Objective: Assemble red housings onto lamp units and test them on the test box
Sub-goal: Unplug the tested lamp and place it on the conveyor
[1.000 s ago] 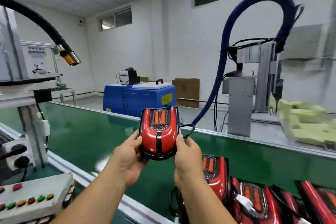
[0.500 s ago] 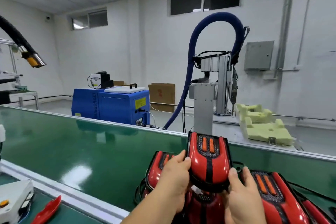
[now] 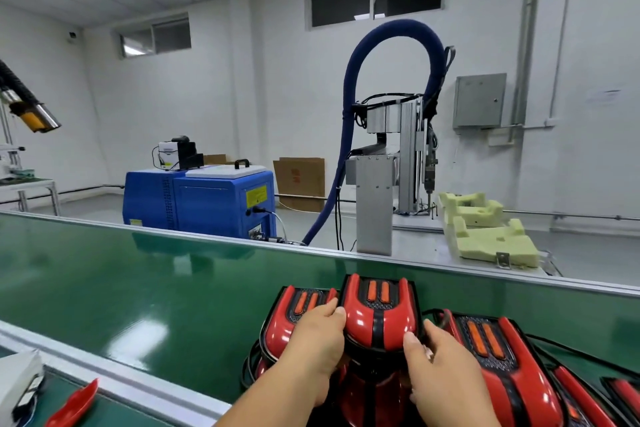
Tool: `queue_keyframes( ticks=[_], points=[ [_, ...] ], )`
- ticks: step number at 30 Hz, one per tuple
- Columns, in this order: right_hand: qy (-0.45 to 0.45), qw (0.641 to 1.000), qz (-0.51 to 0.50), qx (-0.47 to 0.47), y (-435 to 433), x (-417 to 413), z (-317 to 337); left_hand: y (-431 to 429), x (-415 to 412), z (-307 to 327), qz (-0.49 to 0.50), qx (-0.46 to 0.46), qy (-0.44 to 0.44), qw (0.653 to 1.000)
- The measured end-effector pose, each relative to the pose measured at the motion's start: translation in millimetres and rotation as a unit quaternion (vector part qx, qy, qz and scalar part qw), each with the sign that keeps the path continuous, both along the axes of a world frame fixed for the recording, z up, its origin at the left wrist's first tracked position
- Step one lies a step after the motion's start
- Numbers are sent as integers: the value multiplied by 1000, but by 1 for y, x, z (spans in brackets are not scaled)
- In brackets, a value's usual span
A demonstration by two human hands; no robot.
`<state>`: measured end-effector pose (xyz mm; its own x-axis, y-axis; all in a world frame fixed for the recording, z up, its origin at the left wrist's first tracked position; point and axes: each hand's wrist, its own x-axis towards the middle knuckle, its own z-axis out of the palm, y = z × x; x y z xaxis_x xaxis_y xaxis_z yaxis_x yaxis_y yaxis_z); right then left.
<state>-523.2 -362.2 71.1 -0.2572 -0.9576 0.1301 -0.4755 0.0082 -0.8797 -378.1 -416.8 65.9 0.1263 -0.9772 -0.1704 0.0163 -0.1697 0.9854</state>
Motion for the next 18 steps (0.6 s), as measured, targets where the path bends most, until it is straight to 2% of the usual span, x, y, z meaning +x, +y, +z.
queue_keyframes(
  ticks=[3,6,9,13,15,18],
  points=[
    [131,991,0,21,0,-2,4,4,0,1,1,12,-19,1000],
    [210,977,-13,25,-3,-7,5,8,1,1,2,0,-88,996],
    [242,970,-4,25,-9,-11,-1,13,-1,5,17,-40,-245,969],
    [263,965,-1,24,-14,-11,-10,20,-5,10,2,-51,-437,898],
    [266,964,0,19,-14,-11,-10,19,-5,9,-2,-45,-472,880],
    [272,962,8,11,-14,-11,-10,18,-3,4,-3,-33,-483,875]
  ],
)
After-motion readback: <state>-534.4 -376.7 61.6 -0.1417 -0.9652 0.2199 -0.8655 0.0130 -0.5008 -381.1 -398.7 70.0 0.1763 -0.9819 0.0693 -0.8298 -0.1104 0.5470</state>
